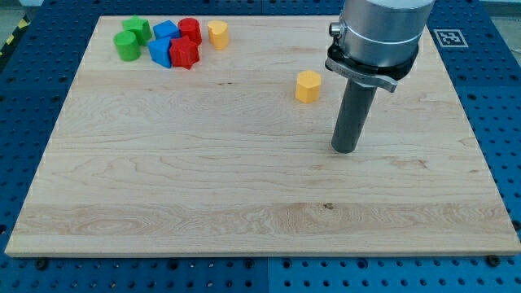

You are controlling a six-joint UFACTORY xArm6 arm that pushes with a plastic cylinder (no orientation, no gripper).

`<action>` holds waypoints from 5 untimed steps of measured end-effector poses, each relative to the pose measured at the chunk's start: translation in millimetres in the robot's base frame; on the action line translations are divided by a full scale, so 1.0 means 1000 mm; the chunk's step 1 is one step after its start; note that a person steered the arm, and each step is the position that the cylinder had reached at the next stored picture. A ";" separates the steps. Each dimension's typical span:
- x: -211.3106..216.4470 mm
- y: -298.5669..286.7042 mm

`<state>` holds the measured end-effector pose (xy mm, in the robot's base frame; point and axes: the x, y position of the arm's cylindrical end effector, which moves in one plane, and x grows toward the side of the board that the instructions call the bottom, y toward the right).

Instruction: Move the yellow hexagon below the yellow heart

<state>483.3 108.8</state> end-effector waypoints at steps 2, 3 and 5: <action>0.000 0.022; -0.022 0.014; -0.082 -0.021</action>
<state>401.6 88.0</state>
